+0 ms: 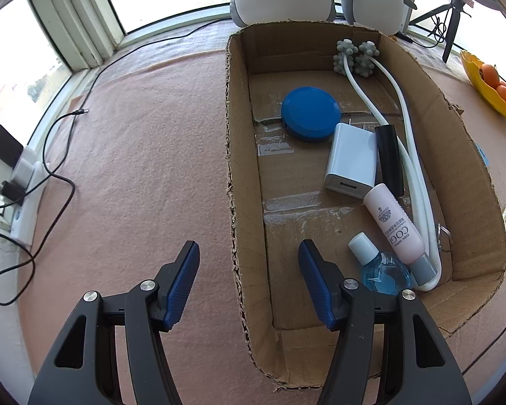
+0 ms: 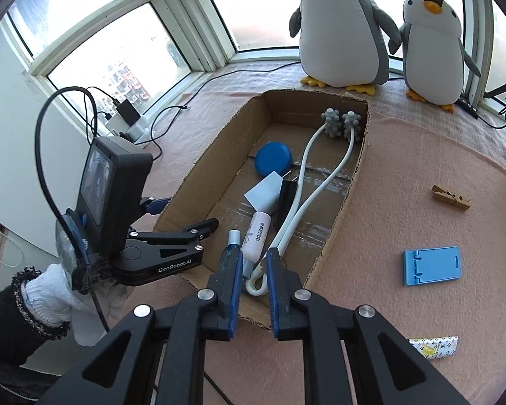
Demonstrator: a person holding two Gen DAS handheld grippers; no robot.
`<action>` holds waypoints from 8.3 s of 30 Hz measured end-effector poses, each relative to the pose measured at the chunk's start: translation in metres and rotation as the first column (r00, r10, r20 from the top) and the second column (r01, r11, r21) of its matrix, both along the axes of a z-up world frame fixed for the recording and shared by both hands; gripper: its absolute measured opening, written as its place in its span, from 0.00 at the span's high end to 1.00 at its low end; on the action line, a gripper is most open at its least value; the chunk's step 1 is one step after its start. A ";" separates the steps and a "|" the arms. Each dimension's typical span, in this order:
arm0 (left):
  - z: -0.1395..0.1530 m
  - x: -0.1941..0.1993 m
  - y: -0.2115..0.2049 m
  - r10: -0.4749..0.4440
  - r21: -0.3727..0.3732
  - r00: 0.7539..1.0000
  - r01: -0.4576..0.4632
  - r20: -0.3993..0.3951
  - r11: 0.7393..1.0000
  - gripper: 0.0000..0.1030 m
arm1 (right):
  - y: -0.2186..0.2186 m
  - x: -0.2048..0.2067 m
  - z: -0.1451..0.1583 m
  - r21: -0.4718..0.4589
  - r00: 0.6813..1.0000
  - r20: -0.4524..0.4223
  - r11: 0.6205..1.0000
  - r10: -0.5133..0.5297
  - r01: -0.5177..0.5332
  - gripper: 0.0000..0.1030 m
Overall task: Organize rigid objects
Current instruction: 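Carry the keys into the box and open the right tool, then withdraw the right tool and lower it over the patterned lighter, then close the right tool on the patterned lighter and lift it, then carry the lighter into the box and open the right tool, then withdraw the right tool and move it over the wooden clothespin, then close the right tool on the clothespin and lift it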
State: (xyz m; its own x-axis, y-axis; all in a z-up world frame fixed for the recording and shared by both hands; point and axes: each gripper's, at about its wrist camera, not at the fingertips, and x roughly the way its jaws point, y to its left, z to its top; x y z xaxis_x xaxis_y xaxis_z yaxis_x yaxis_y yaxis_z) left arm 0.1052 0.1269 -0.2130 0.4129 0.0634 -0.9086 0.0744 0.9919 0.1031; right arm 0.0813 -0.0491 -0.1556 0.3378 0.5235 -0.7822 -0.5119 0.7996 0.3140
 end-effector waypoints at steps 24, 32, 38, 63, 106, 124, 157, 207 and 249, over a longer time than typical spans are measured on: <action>0.000 -0.001 -0.001 0.012 0.003 1.000 -0.012 0.003 1.000 0.40 | -0.131 -0.028 0.012 -0.183 0.990 0.130 0.983 0.056 -0.032 0.63; 0.000 -0.002 0.000 0.017 0.002 1.000 -0.017 0.001 1.000 0.40 | -0.141 -0.023 -0.007 -0.282 0.982 0.110 0.952 0.153 -0.117 0.63; 0.000 -0.002 0.000 0.023 0.005 1.000 -0.023 -0.002 1.000 0.40 | -0.138 -0.021 -0.029 -0.369 0.969 0.060 0.908 0.239 -0.201 0.63; 0.000 -0.001 0.003 0.045 -0.010 0.999 -0.045 -0.019 0.999 0.40 | -0.098 -0.009 -0.085 -0.560 0.906 -0.025 0.744 0.423 -0.363 0.63; -0.002 -0.001 0.007 0.046 -0.046 0.999 -0.046 0.002 0.998 0.41 | -0.162 0.044 -0.064 -0.257 0.968 0.000 0.935 -0.252 0.244 0.80; -0.002 -0.005 0.006 0.041 -0.040 0.999 -0.040 0.018 0.998 0.41 | -0.040 0.032 0.002 -0.144 0.995 0.090 0.988 -0.035 0.048 0.80; -0.001 -0.005 0.005 0.041 -0.037 0.999 -0.040 0.022 0.999 0.41 | 0.042 0.022 -0.017 -0.108 0.997 0.046 0.992 0.064 -0.059 0.66; -0.002 0.001 0.005 0.061 -0.035 0.998 -0.061 0.000 0.998 0.40 | -0.102 0.136 -0.057 -0.416 0.991 0.129 0.908 0.015 0.041 0.52; -0.002 0.000 0.007 0.061 -0.046 0.998 -0.061 0.004 0.997 0.41 | -0.102 0.141 -0.066 -0.320 0.994 0.069 0.943 -0.079 0.097 0.89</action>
State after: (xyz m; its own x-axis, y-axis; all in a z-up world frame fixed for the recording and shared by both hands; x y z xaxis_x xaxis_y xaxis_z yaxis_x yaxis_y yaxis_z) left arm 0.1053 0.1335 -0.2154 0.4141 0.0467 -0.9090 0.0129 0.9983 0.0571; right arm 0.2224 -0.1512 -0.2216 0.4180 0.2127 -0.8832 -0.4440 0.8960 0.0057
